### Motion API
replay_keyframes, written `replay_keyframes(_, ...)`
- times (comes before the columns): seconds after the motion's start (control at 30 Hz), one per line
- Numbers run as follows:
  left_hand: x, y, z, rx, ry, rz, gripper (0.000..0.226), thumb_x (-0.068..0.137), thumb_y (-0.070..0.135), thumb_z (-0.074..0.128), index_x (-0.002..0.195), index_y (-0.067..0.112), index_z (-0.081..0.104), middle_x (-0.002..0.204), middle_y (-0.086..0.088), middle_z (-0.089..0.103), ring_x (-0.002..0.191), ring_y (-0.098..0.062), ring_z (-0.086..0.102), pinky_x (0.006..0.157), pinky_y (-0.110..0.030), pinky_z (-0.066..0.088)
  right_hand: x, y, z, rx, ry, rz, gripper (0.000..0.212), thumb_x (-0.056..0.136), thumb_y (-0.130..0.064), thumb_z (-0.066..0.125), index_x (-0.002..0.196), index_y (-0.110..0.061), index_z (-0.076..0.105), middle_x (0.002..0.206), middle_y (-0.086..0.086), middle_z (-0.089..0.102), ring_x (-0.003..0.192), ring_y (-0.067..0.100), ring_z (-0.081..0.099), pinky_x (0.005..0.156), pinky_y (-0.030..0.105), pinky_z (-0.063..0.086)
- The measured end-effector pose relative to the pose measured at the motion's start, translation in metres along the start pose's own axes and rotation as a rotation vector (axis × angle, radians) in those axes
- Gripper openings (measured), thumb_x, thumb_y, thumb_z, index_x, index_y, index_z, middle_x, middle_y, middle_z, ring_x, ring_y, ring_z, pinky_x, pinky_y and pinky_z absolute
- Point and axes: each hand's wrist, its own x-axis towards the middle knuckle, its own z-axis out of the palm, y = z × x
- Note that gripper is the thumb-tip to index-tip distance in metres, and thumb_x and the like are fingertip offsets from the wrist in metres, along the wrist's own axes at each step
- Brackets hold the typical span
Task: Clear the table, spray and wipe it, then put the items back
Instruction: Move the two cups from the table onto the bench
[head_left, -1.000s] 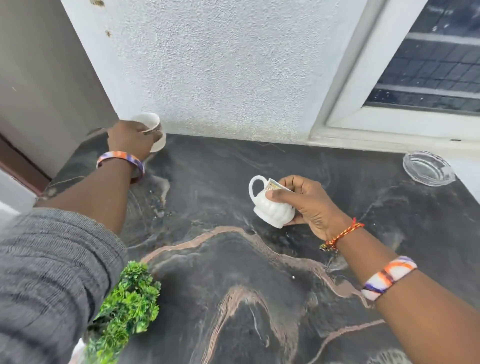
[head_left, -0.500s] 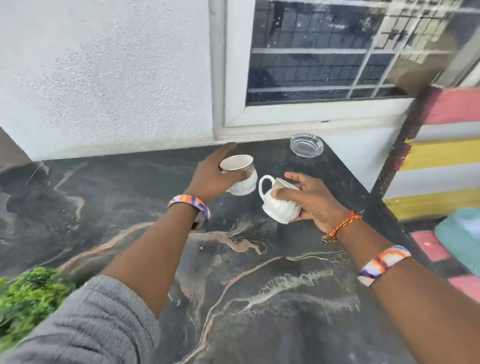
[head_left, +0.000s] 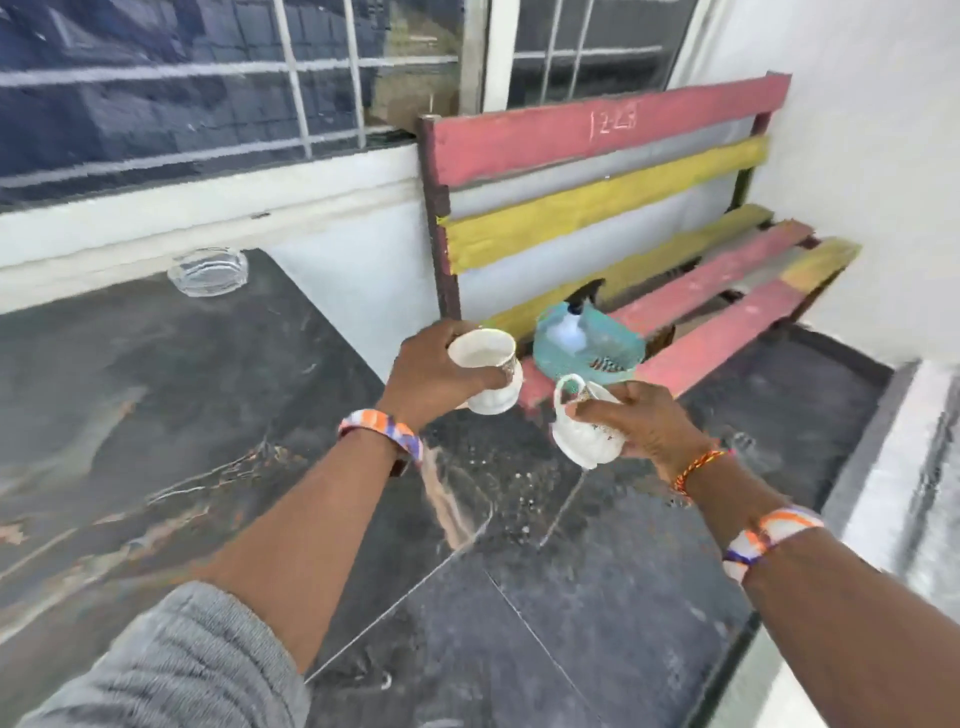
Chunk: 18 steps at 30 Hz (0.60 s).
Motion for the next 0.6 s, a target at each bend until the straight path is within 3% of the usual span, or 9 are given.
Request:
replay_keyframes(0.07, 0.012, 0.018, 0.047, 0.035, -0.046, 0.026, 0.056, 0.055, 0.045, 0.081, 0.101, 0.018, 0.064, 0.104, 0.001, 0.069, 0.095, -0.018, 0.063, 0.076, -0.027, 0.045, 0.011, 0.031, -0.045, -0.144, 0.079, 0.026, 0.041, 0.049, -0.040, 0.086, 0.068, -0.010, 0.066, 0.062, 0.002, 0.058, 0.066, 0.018, 0.056, 0.064, 0.030, 0.043)
replay_keyframes(0.13, 0.021, 0.027, 0.082, 0.068, -0.105, 0.037, 0.062, 0.053, 0.050, 0.078, 0.101, 0.015, 0.063, 0.103, -0.002, 0.068, 0.095, -0.021, 0.063, 0.076, -0.031, 0.047, 0.019, 0.055, -0.074, -0.340, 0.099, 0.026, 0.030, 0.061, -0.034, 0.085, 0.078, -0.014, 0.070, 0.072, 0.002, 0.062, 0.075, 0.018, 0.060, 0.067, 0.029, 0.043)
replay_keyframes(0.23, 0.044, 0.038, 0.140, 0.116, -0.227, 0.065, 0.067, 0.047, 0.057, 0.075, 0.096, 0.013, 0.063, 0.097, -0.002, 0.069, 0.094, -0.023, 0.064, 0.079, -0.038, 0.051, 0.038, 0.082, -0.113, -0.613, 0.053, 0.044, 0.040, 0.066, -0.028, 0.081, 0.103, -0.015, 0.070, 0.098, 0.005, 0.068, 0.099, 0.021, 0.063, 0.076, 0.023, 0.042)
replay_keyframes(0.33, 0.076, 0.045, 0.188, 0.138, -0.306, 0.055, 0.056, 0.059, 0.043, 0.081, 0.101, 0.011, 0.060, 0.093, 0.004, 0.060, 0.092, -0.020, 0.059, 0.074, -0.031, 0.044, 0.072, 0.097, -0.145, -0.716, -0.019, 0.056, 0.053, 0.065, -0.024, 0.082, 0.114, -0.015, 0.064, 0.117, 0.007, 0.065, 0.111, 0.025, 0.058, 0.089, 0.028, 0.045)
replay_keyframes(0.4, 0.109, 0.051, 0.225, 0.135, -0.342, 0.019, 0.056, 0.063, 0.038, 0.080, 0.106, 0.011, 0.058, 0.097, 0.003, 0.058, 0.093, -0.020, 0.056, 0.073, -0.029, 0.039, 0.105, 0.103, -0.172, -0.739, -0.060, 0.048, 0.060, 0.064, -0.020, 0.082, 0.119, -0.015, 0.060, 0.120, 0.007, 0.063, 0.113, 0.026, 0.056, 0.090, 0.030, 0.045)
replay_keyframes(0.53, 0.174, 0.062, 0.286, 0.108, -0.402, -0.025, 0.068, 0.052, 0.051, 0.073, 0.104, 0.011, 0.056, 0.095, -0.001, 0.060, 0.093, -0.025, 0.057, 0.071, -0.032, 0.042, 0.173, 0.102, -0.217, -0.782, -0.158, -0.010, 0.064, 0.065, -0.013, 0.081, 0.124, -0.015, 0.057, 0.123, 0.007, 0.061, 0.115, 0.025, 0.055, 0.091, 0.029, 0.043)
replay_keyframes(0.6, 0.209, 0.071, 0.316, 0.117, -0.420, -0.034, 0.073, 0.058, 0.049, 0.075, 0.118, 0.015, 0.052, 0.113, -0.004, 0.060, 0.106, -0.027, 0.056, 0.085, -0.035, 0.045, 0.214, 0.102, -0.246, -0.801, -0.189, -0.037, 0.061, 0.067, -0.009, 0.077, 0.124, -0.016, 0.056, 0.121, 0.007, 0.062, 0.113, 0.026, 0.057, 0.092, 0.031, 0.046)
